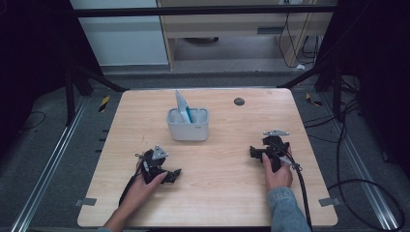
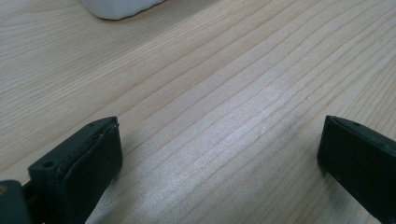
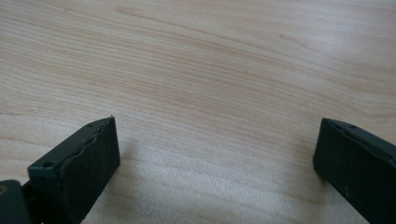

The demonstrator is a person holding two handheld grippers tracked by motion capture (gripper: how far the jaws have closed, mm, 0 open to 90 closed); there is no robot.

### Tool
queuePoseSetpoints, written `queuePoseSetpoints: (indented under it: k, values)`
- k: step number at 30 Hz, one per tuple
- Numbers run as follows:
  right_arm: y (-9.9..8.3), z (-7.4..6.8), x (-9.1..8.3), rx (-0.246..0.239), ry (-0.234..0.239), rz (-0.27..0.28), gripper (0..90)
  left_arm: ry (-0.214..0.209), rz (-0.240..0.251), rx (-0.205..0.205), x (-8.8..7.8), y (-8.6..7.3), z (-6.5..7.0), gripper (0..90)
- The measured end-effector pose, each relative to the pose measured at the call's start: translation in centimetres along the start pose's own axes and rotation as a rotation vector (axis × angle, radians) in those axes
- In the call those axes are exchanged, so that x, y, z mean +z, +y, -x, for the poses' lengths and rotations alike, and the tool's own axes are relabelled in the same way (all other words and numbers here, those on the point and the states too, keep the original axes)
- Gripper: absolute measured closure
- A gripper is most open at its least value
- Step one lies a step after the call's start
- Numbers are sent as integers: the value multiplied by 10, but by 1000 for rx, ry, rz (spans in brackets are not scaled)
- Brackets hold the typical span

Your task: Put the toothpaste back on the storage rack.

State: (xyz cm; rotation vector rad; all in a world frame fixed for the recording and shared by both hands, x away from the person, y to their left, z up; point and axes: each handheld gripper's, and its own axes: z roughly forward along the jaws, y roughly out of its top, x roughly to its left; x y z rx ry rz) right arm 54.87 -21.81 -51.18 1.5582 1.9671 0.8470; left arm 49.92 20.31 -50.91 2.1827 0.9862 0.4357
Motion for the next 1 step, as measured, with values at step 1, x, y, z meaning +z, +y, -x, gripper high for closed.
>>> queuePoseSetpoints:
  k: [1]
  values:
    - [-1, 0, -1, 7, -12, -2, 3, 0, 0, 0, 0, 0, 0, 0]
